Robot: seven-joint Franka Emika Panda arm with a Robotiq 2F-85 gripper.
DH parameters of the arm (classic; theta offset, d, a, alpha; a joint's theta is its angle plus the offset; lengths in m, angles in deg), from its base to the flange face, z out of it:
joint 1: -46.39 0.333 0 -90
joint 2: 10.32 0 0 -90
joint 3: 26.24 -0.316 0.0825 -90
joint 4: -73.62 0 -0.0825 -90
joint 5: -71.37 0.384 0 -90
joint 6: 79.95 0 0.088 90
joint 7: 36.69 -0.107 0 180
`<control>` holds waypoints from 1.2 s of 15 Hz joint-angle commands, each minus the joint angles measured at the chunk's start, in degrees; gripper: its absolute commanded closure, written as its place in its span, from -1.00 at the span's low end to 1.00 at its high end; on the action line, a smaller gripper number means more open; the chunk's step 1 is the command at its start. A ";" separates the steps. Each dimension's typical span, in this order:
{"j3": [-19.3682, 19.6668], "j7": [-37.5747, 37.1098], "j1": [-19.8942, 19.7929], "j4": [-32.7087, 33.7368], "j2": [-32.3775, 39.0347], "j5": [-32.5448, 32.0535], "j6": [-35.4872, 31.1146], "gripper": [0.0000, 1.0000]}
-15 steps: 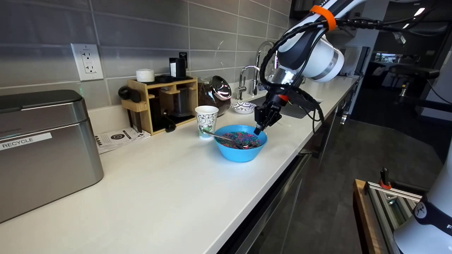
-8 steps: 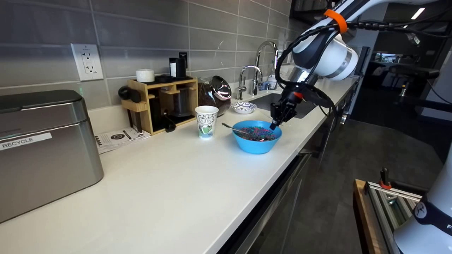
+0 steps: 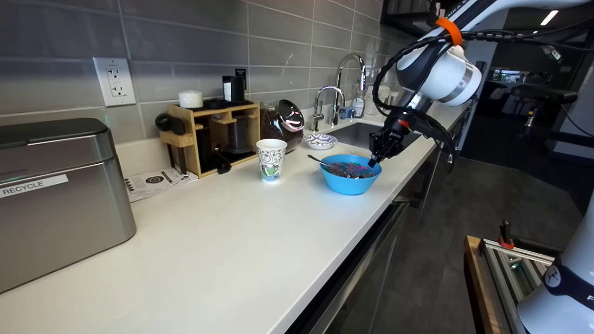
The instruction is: Bring the bowl closer to the white and blue plate
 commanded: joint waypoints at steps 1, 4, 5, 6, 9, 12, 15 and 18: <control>0.92 -5.32 -1.33 0.07 0.30 -0.02 -1.36 0.99; 1.15 -7.95 -1.21 0.95 1.16 3.60 -2.79 0.99; 1.16 -8.65 -0.89 1.19 1.68 5.16 -4.10 0.99; 1.13 -9.17 -0.61 1.43 2.24 6.75 -5.20 0.99; 0.86 -10.82 0.30 2.29 4.95 12.77 -9.65 0.99; 0.62 -11.95 1.15 3.88 7.54 19.92 -12.83 0.99; 0.18 -12.40 2.11 6.42 9.95 26.48 -14.59 0.99; -0.63 -13.22 2.76 9.73 12.77 29.86 -15.48 0.99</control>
